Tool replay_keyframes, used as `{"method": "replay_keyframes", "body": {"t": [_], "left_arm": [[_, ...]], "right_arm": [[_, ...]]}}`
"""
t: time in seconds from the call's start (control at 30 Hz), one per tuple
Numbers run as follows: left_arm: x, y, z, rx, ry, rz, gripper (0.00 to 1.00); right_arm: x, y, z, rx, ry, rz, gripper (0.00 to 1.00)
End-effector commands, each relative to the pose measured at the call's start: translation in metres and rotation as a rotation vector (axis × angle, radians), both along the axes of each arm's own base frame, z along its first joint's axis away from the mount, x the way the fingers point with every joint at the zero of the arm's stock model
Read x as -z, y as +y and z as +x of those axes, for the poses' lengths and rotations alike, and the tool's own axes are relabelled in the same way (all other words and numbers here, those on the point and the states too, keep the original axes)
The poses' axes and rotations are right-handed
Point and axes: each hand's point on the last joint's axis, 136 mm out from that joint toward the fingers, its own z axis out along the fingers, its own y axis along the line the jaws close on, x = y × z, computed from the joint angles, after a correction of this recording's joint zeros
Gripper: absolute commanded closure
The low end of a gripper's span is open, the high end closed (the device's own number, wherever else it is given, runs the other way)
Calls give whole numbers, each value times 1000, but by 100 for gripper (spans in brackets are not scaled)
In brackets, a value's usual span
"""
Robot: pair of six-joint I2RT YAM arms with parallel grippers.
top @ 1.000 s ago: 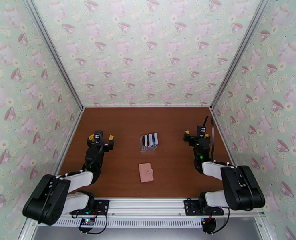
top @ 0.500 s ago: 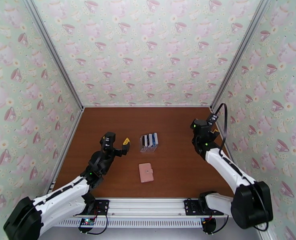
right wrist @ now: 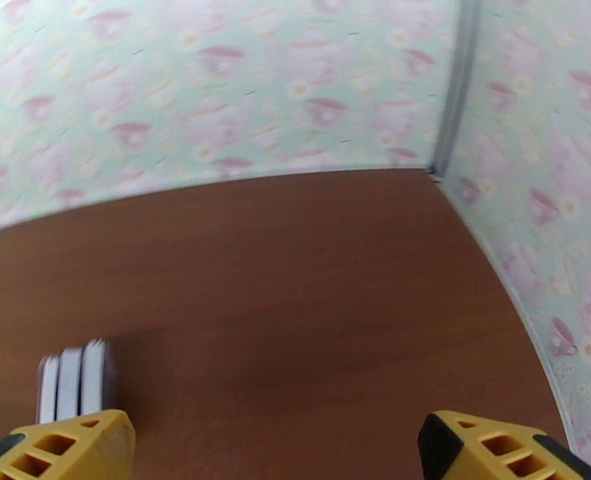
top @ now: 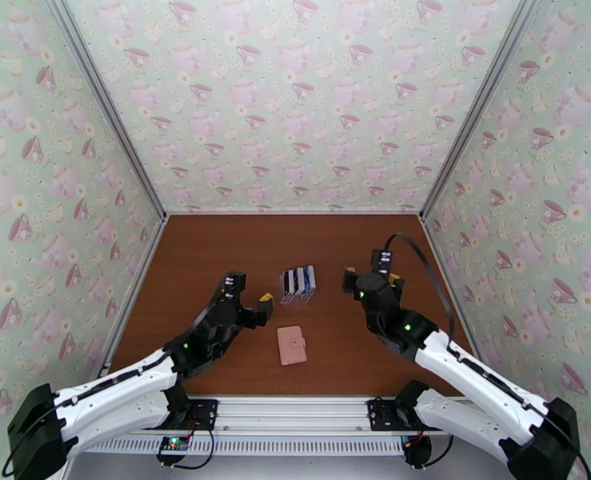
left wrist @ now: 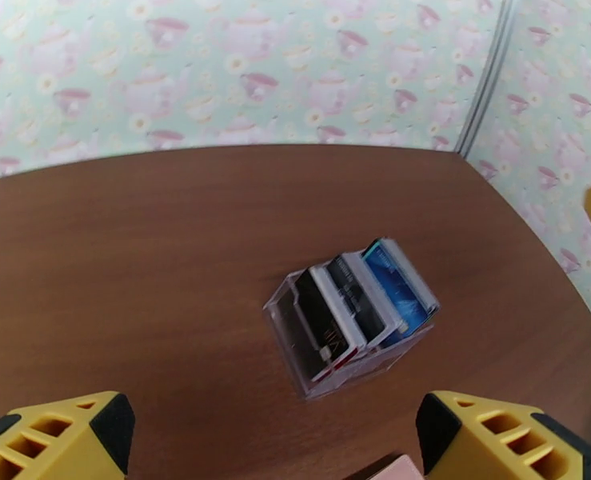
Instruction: Put the credit cards into the card holder
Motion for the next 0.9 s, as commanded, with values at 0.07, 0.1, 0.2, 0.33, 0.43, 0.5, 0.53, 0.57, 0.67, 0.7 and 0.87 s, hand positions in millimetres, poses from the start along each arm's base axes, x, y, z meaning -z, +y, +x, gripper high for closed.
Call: {"method": "replay_keyframes", "body": {"t": [0.07, 0.1, 0.2, 0.33, 0.43, 0.5, 0.53, 0.57, 0.67, 0.7, 0.87], "left_arm": [[31, 8, -17, -3, 123, 0, 2], [34, 8, -20, 5, 139, -9, 3], [45, 6, -30, 39, 188, -23, 6], [59, -6, -44, 130, 257, -40, 7], [71, -16, -56, 200, 314, -55, 8], [79, -21, -63, 233, 351, -79, 9], [81, -23, -66, 248, 367, -91, 9], [82, -26, -68, 263, 376, -103, 10], [89, -25, -74, 265, 410, -125, 15], [91, -25, -75, 264, 421, -129, 16], [102, -22, -85, 264, 472, -162, 22]], "right_arm": [[1, 28, -26, -100, 39, -10, 6], [0, 34, -30, -112, 37, -17, 6], [1, 49, -40, -153, 36, -43, 7], [5, 72, -51, -201, 38, -66, 8], [8, 95, -61, -252, 26, -94, 12], [10, 106, -66, -252, 32, -106, 13], [13, 109, -68, -239, 57, -110, 13], [19, 112, -68, -225, 89, -118, 13], [39, 126, -72, -228, 184, -153, 15], [44, 131, -75, -231, 203, -162, 15], [68, 153, -86, -264, 287, -180, 21]]}}
